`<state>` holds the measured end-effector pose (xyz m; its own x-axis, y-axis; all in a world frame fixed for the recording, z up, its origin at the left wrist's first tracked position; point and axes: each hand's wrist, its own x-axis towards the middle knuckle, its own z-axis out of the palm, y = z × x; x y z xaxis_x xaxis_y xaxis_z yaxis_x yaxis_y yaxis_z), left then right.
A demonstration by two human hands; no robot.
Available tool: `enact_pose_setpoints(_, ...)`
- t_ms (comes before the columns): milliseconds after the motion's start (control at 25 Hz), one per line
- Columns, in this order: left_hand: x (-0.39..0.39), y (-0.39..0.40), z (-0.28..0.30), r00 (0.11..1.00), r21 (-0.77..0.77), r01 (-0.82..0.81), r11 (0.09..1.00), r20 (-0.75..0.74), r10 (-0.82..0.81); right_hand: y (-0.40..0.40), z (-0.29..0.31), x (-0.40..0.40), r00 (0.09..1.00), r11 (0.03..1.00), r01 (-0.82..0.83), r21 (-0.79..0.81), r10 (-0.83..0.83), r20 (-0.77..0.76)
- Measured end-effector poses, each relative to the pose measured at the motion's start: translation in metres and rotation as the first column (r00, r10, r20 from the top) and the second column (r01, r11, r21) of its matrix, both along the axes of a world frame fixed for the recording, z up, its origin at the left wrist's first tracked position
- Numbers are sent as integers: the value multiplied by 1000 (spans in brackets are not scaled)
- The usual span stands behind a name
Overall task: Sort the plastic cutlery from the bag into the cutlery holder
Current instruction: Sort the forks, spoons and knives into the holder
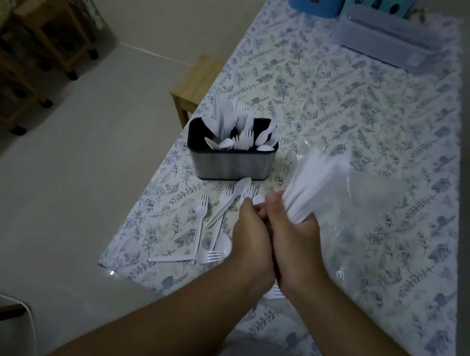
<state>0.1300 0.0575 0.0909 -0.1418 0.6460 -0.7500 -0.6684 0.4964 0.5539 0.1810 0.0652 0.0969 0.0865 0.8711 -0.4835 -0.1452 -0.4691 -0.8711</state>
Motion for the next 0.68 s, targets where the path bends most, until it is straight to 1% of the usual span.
enact_pose_setpoints(80, -5, -3, 2, 972, 88, 120, 989, -212, -99, 1, 3, 5, 988, 995, -97, 4, 96, 119)
enact_pose_setpoints(160, -23, -8, -3, 895, 194, 255, 947, -419, -155, 7, 2, 19, 945, 965, -262, -26, 262, 195)
enact_pose_setpoints(200, -33, -10, -5, 844, 219, 369, 903, -487, -226, 7, 0, 23, 910, 936, -347, -55, 350, 220)
enact_pose_setpoints(240, -41, -13, -6, 775, 203, 491, 847, -546, -319, 6, -2, 23, 882, 911, -401, -98, 413, 227)
enact_pose_setpoints(280, -44, -16, -7, 692, 153, 592, 792, -600, -401, 4, -8, 22, 832, 872, -471, -130, 488, 262)
enact_pose_setpoints(320, -45, -19, -7, 605, 87, 654, 751, -657, -450, -1, -12, 22, 792, 835, -532, -139, 549, 267)
enact_pose_setpoints(360, -44, -22, -6, 533, 22, 673, 740, -708, -464, -5, -16, 19, 767, 821, -552, -147, 568, 298)
enact_pose_setpoints(400, -44, -24, -5, 500, -18, 662, 750, -735, -458, -6, -20, 18, 758, 807, -570, -154, 589, 282)
enact_pose_setpoints(440, -46, -26, -5, 503, -29, 640, 768, -740, -447, -7, -24, 21, 702, 772, -621, -135, 625, 342)
enact_pose_setpoints(480, -48, -27, -6, 522, -33, 621, 783, -729, -444, -8, -27, 24, 671, 748, -652, -120, 644, 369)
enact_pose_setpoints(520, -52, -26, -6, 547, -39, 605, 796, -706, -450, -8, -28, 24, 618, 725, -681, -105, 645, 450)
enact_pose_setpoints(560, -56, -25, -7, 579, -43, 588, 808, -674, -458, -7, -27, 27, 568, 685, -725, -74, 654, 500)
enact_pose_setpoints(600, -59, -24, -7, 622, -31, 574, 818, -634, -460, -7, -25, 30, 548, 647, -761, -53, 683, 483)
enact_pose_setpoints(640, -62, -24, -8, 667, -4, 564, 826, -586, -459, -6, -23, 32, 549, 621, -784, -21, 708, 444)
enact_pose_setpoints(680, -64, -24, -7, 711, 27, 555, 831, -533, -458, -7, -19, 31, 573, 626, -779, -10, 719, 393)
